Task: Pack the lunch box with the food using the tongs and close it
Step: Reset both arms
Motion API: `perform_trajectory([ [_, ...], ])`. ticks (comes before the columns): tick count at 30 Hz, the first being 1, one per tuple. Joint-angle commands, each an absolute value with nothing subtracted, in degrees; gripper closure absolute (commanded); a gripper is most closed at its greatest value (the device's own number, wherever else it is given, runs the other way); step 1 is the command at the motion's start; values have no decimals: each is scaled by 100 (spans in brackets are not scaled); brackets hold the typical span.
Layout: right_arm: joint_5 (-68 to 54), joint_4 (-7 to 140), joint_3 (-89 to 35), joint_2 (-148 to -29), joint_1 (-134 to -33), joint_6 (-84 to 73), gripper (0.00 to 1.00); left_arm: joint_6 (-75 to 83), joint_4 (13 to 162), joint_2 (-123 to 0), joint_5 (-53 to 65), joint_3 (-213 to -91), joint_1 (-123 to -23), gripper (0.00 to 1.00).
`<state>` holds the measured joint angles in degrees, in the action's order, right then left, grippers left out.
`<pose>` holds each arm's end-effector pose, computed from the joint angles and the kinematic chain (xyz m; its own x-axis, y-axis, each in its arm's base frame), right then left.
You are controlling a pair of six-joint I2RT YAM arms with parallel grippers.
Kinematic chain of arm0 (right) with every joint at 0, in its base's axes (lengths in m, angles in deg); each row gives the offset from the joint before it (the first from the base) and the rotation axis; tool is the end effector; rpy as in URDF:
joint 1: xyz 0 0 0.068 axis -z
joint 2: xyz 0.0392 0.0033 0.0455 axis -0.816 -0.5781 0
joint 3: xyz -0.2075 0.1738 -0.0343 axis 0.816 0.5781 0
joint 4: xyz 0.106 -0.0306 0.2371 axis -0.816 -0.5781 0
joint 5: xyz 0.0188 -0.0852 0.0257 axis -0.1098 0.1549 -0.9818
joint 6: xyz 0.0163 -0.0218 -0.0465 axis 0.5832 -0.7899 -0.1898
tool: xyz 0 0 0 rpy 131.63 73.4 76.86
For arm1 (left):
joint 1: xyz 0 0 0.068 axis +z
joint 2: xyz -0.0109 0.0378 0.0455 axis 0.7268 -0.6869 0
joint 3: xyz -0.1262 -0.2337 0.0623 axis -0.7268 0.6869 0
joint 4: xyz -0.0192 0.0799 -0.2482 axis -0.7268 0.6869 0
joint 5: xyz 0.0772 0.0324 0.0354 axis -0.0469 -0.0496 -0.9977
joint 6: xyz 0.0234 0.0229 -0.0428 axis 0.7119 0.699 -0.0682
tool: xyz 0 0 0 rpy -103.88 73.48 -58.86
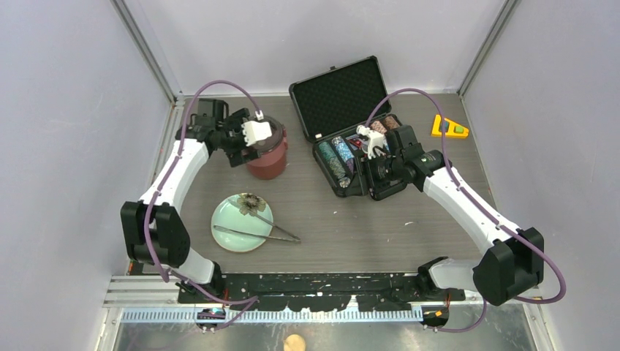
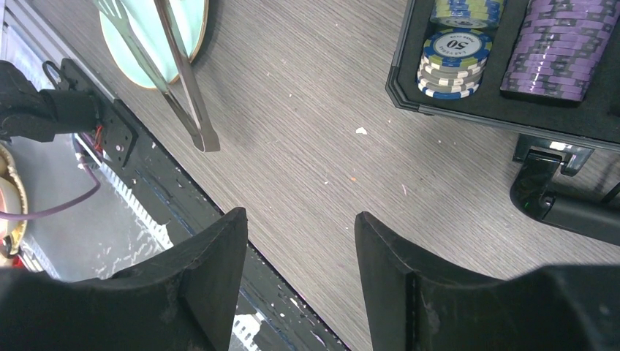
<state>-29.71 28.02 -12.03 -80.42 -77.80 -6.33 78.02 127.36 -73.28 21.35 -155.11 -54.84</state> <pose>0.2321 0.1188 0.2914 -0.7802 -0.2351 -0.5797 -0.5529 0.6927 0.4632 0.3219 -0.0607 0.3053 -0.0093 0.8204 -0.5718 0.8460 0.3113 0.4329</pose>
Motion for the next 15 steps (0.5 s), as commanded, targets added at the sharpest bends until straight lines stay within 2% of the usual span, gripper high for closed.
perform_trajectory([
  [1,-3130,2776,-1331,-7882,-7748,-731,39,8646,13495,-7723,2116,-15672,-4967,0],
  [8,-3120,2677,-1409,-7918,-7747,-782,39,8599,13646,-8124,2332,-16398,-4314,0],
  [15,-2907,2507,-1740,-7963,-7711,-975,38,7948,13852,-7663,2599,-16394,-4139,0],
])
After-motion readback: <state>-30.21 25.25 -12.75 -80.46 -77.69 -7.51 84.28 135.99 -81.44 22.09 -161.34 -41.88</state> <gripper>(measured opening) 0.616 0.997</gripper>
